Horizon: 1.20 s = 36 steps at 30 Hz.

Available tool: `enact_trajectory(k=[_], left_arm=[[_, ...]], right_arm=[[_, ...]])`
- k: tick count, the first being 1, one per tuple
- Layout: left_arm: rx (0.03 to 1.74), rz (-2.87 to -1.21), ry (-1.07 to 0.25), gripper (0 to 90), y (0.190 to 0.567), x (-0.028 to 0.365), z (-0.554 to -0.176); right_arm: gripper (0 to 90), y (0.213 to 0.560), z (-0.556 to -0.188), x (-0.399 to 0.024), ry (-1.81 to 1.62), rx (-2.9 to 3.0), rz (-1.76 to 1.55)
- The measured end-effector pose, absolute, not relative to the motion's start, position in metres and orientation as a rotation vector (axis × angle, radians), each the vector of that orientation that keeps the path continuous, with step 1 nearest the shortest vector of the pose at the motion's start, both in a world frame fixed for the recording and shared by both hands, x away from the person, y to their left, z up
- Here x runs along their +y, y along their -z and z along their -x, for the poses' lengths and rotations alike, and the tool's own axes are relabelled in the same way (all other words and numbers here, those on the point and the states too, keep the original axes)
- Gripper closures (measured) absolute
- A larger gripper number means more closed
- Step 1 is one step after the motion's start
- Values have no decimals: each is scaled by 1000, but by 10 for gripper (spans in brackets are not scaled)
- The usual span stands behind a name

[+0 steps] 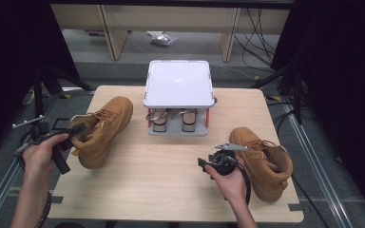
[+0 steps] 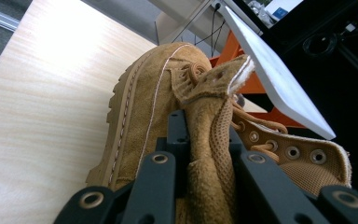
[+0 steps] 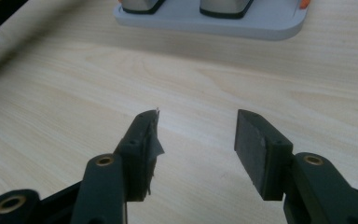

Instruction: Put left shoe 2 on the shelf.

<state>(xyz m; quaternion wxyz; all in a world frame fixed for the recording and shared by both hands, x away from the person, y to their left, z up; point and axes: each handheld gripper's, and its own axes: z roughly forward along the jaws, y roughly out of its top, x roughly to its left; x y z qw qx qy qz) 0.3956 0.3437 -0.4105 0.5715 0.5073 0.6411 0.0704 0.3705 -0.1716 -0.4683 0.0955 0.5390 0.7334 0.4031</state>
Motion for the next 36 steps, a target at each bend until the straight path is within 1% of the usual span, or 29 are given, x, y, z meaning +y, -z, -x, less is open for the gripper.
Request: enact_trajectory(k=[3,11,15,16,25,26,27,28,31,36], left_arm=[[1500,-1187,-165,806,408,342,-398],[1484,-1171,-166,806,402,337,-404],[1478,-1170,-167,805,397,336,-407],[1483,-1154,-148,805,396,334,-408],[1472,-1137,-154,805,387,333,-415],[1471,-1139,-156,805,386,332,-416],[1471,-1140,-156,805,385,332,-417],[1466,-1157,-176,805,384,333,-417],[1455,-1164,-184,805,381,333,-419],[1458,-1153,-178,806,378,331,-422]], right_arm=[[502,467,-372,-175,-1203,2175,-1543],[502,467,-371,-175,-1197,2171,-1526],[502,466,-370,-174,-1194,2179,-1542],[502,466,-370,-174,-1195,2179,-1544],[503,466,-369,-174,-1181,2176,-1537],[503,466,-368,-172,-1186,2168,-1582],[503,466,-370,-174,-1180,2174,-1539],[503,466,-369,-174,-1176,2175,-1538],[503,467,-370,-174,-1178,2177,-1535],[504,468,-369,-170,-1193,2165,-1589]])
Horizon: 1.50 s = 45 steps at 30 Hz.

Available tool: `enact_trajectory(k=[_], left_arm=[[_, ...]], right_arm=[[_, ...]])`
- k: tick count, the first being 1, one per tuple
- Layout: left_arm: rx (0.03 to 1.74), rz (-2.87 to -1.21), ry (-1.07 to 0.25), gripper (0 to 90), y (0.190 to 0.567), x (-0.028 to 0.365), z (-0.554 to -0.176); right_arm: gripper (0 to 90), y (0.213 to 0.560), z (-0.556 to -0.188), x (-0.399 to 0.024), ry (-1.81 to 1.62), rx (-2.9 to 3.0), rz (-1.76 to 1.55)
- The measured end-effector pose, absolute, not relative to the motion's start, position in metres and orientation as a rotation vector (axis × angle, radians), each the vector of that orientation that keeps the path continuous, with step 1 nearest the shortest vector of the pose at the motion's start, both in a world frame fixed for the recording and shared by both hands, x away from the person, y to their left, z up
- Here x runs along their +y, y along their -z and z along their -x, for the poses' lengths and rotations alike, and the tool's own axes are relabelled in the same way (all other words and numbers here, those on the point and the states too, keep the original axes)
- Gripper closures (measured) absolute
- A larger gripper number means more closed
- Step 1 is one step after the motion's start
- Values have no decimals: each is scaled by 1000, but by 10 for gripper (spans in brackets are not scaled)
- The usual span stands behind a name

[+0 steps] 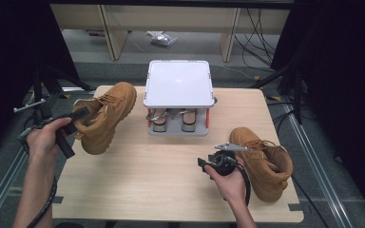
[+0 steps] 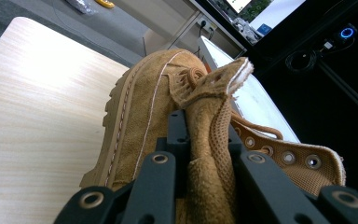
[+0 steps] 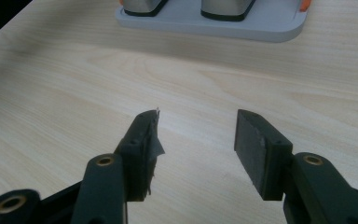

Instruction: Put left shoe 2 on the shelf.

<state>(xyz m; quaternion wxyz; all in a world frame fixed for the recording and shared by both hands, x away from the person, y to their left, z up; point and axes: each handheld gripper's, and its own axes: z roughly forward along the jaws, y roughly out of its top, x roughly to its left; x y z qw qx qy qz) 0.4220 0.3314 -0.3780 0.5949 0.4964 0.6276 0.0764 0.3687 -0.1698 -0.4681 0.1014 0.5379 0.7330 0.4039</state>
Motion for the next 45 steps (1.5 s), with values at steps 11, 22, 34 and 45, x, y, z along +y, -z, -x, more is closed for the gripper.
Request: enact_trajectory(k=[11,22,34,45], left_arm=[[1454,-1153,-172,807,373,329,-429],[1445,-1145,-166,807,369,327,-434],[1434,-1128,-163,806,359,326,-440],[1429,-1127,-160,806,354,323,-446]], right_arm=[[503,469,-370,-173,-1179,2179,-1557],[502,469,-370,-173,-1181,2174,-1559],[501,470,-370,-172,-1187,2165,-1563],[496,471,-370,-173,-1187,2180,-1547]])
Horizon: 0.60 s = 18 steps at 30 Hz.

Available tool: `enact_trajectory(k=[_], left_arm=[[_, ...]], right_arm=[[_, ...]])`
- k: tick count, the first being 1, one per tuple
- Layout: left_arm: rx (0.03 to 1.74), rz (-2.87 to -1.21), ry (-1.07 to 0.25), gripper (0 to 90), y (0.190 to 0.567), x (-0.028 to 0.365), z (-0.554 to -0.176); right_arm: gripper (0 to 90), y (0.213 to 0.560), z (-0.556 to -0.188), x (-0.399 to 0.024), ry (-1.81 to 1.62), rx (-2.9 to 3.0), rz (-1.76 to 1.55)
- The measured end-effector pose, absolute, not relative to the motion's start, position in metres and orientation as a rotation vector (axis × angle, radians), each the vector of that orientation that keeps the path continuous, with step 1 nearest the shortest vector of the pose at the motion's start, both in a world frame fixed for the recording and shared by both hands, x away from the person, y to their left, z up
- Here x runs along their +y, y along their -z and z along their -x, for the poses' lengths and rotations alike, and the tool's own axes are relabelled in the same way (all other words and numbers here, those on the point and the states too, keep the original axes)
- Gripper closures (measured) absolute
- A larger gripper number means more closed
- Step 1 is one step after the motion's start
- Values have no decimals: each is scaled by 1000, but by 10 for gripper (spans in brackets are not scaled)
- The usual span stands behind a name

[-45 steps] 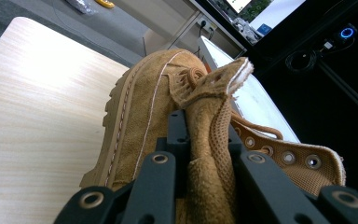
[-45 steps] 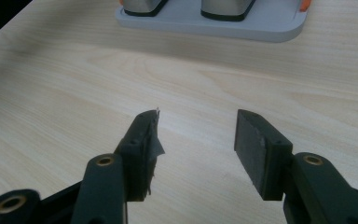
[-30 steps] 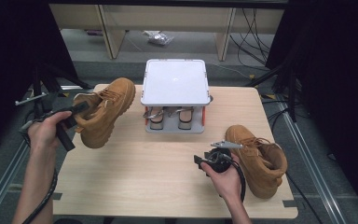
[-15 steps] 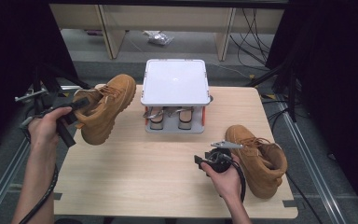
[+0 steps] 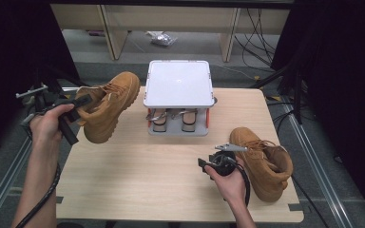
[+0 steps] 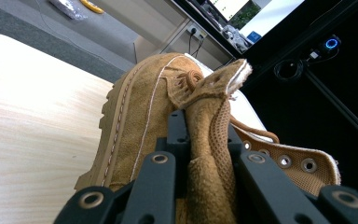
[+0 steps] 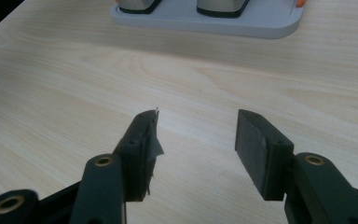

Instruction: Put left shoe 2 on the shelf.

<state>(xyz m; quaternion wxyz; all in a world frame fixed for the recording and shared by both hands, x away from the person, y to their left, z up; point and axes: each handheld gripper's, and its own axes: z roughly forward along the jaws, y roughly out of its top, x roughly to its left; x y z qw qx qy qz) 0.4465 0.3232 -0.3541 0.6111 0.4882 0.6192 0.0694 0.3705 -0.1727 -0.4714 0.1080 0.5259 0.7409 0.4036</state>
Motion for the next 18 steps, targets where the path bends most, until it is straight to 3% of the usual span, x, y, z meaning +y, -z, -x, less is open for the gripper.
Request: enact_trajectory(k=[18], left_arm=[[1414,-1126,-163,807,342,319,-456]], right_arm=[[490,472,-369,-171,-1186,2159,-1592]])
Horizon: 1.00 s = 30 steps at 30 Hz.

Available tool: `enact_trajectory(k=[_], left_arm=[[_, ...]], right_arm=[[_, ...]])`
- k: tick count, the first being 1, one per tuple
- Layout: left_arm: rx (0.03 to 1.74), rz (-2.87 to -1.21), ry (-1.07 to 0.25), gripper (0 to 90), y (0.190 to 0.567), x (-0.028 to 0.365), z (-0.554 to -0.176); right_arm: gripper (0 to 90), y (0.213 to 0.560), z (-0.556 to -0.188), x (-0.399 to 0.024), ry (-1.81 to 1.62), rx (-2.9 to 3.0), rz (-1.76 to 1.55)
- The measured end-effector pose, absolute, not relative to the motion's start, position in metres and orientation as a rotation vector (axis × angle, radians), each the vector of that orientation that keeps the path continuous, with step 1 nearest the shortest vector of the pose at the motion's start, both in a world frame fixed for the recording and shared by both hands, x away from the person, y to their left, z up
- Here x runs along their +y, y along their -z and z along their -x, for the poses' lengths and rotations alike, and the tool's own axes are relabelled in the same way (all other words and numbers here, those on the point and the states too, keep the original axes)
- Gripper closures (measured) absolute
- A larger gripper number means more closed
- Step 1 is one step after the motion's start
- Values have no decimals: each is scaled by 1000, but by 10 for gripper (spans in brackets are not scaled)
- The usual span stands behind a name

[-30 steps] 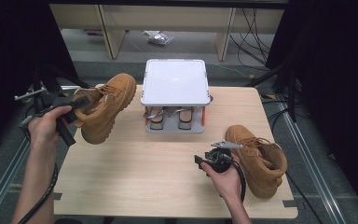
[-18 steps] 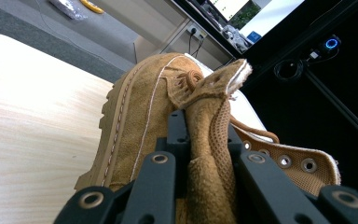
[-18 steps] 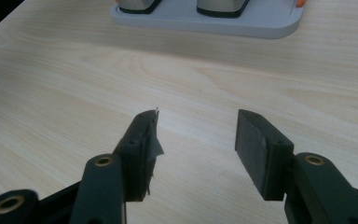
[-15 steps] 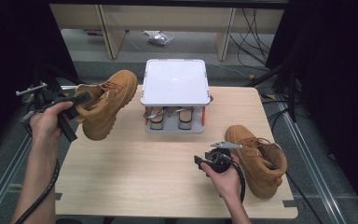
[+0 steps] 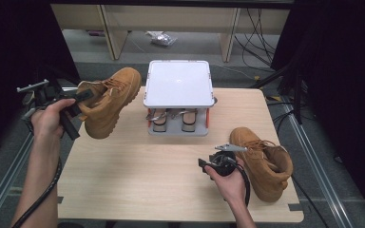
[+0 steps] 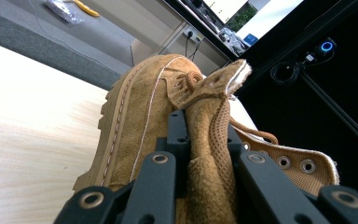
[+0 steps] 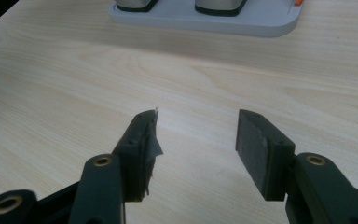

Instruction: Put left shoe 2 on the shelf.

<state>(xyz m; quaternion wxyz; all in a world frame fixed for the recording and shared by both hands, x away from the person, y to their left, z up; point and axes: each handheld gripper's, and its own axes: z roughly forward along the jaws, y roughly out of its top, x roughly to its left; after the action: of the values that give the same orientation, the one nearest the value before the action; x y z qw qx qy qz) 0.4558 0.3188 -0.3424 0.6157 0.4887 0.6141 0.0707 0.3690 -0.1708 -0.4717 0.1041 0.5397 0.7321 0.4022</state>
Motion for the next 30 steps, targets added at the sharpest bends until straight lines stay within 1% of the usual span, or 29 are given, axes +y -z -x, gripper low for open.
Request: enact_trajectory(k=[30], left_arm=[[1404,-1108,-149,804,331,312,-469]], right_arm=[[481,470,-368,-174,-1175,2155,-1593]])
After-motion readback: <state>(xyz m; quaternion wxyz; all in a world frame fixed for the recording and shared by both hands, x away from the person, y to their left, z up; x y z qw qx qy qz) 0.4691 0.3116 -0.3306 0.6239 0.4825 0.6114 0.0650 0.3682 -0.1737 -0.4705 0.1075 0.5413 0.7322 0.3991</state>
